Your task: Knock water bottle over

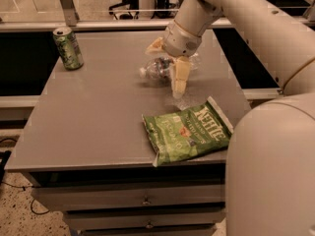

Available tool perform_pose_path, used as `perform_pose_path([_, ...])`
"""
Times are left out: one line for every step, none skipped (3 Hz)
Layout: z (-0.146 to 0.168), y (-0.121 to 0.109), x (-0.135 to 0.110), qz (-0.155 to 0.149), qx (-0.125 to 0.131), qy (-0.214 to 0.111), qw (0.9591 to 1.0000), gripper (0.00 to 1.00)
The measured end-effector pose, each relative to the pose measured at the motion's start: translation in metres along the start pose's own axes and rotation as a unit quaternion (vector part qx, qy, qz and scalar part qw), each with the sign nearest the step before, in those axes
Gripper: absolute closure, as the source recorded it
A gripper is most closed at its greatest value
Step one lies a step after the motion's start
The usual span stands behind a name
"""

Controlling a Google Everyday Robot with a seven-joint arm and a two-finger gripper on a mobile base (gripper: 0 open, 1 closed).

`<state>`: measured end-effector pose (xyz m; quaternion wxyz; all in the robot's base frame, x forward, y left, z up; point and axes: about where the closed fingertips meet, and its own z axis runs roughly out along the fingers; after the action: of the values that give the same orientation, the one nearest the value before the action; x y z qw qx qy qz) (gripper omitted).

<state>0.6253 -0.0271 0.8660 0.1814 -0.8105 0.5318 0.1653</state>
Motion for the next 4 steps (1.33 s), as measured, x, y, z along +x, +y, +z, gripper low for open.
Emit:
perform_pose_path([0.008, 0.005, -0.003, 0.0, -0.009, -0.001, 1.0, 0.0])
perform_pose_path([0.008, 0.004, 0.0, 0.003, -0.007, 0.001, 1.0, 0.0])
perform_pose_path([0.004, 0.0, 0.006, 0.011, -0.001, 0.006, 0.9999, 0.0])
perform_pose_path([-0.015, -0.011, 0.025, 0.051, 0.031, -0.014, 0.9981, 0.0])
